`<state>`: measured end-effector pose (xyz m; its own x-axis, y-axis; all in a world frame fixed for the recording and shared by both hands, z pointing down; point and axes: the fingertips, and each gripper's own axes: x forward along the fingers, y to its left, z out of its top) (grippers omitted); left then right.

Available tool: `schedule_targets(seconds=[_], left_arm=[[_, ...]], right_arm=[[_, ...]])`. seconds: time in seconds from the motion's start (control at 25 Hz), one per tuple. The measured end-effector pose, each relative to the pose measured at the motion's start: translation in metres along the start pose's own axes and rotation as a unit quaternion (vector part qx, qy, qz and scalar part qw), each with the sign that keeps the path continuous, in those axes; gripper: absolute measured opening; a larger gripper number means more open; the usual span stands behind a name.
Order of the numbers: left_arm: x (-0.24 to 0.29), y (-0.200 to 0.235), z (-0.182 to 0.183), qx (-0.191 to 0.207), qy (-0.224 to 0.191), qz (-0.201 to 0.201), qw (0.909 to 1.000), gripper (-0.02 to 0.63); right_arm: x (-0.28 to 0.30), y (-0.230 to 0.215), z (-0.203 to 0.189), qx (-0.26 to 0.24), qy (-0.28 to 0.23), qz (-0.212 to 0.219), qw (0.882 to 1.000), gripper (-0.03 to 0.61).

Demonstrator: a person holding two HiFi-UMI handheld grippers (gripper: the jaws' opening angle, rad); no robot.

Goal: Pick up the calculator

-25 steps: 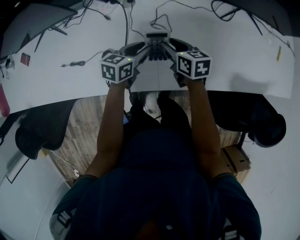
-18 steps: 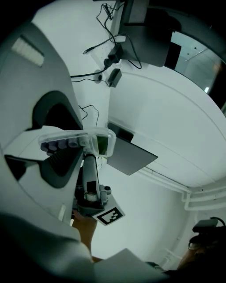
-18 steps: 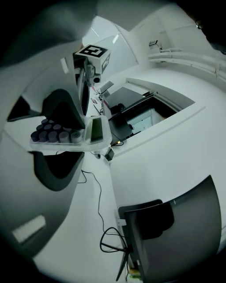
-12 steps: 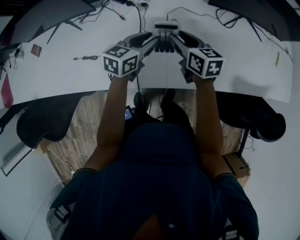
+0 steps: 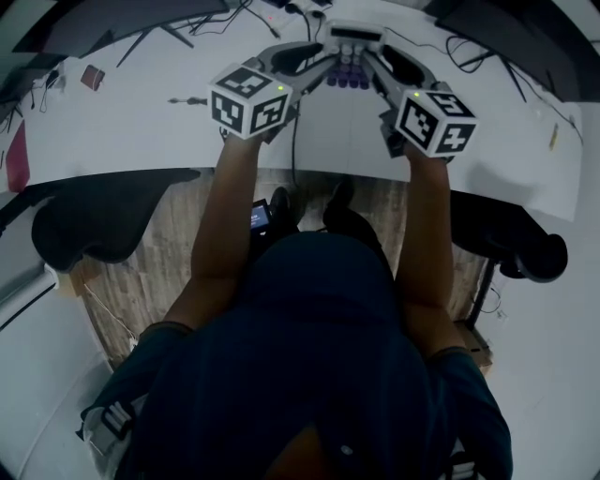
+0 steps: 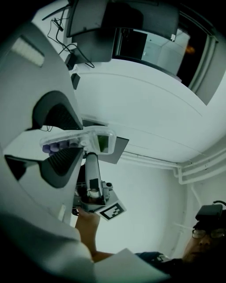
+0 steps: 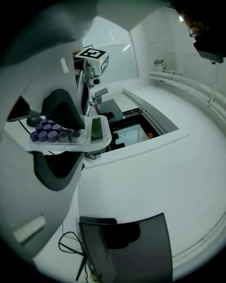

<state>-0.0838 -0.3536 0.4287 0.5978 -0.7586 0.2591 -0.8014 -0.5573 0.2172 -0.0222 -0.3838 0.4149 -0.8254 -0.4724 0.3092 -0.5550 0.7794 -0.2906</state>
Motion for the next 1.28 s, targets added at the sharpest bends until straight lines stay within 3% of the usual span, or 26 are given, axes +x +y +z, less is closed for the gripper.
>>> schedule_targets(seconds=[0.64, 1.28], left_arm=[[-0.076, -0.006, 0.084, 0.065, -0.088, 0.009, 0.9939, 0.121], [-0.126, -0.015, 0.115, 0.097, -0.139, 0.017, 0.9854, 0.121]], right_arm=[[-0.017, 0.084, 0.086, -0.099, -0.067, 0.003, 0.993, 0.16], [-0.033, 0.141, 0.121, -0.145, -0.11, 0.001, 0.983, 0.15]])
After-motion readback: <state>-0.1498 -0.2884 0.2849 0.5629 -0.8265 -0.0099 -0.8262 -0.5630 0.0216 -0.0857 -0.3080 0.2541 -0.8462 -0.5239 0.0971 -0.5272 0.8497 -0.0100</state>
